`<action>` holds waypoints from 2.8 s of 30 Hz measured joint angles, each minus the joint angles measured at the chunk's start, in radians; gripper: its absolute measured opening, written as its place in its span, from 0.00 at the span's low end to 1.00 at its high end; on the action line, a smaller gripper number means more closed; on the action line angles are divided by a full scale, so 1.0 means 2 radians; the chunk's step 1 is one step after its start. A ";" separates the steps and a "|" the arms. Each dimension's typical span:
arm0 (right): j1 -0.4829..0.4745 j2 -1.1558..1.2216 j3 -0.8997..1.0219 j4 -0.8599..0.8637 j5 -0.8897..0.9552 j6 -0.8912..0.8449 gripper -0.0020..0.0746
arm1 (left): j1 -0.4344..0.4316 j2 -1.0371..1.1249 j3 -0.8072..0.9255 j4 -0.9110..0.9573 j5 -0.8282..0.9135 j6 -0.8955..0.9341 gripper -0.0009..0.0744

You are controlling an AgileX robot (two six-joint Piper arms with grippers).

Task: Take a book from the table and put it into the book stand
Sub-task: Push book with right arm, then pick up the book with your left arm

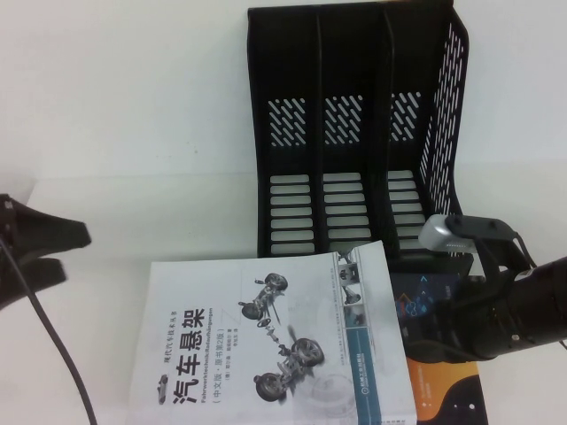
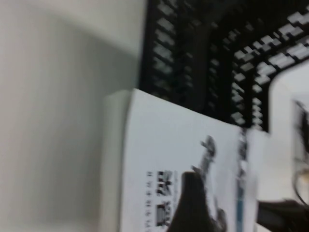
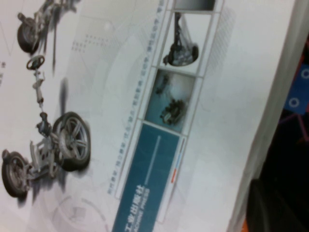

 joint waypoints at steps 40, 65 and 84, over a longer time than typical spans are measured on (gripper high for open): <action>0.002 0.000 0.000 0.062 0.001 -0.046 0.03 | -0.043 0.291 -0.007 -0.050 0.031 0.144 0.87; 0.002 0.000 0.000 0.101 0.001 -0.067 0.03 | -0.120 0.292 -0.008 -0.045 0.030 0.132 0.77; 0.002 -0.001 0.000 0.050 -0.004 -0.090 0.03 | -0.117 0.250 -0.009 -0.038 0.045 0.132 0.18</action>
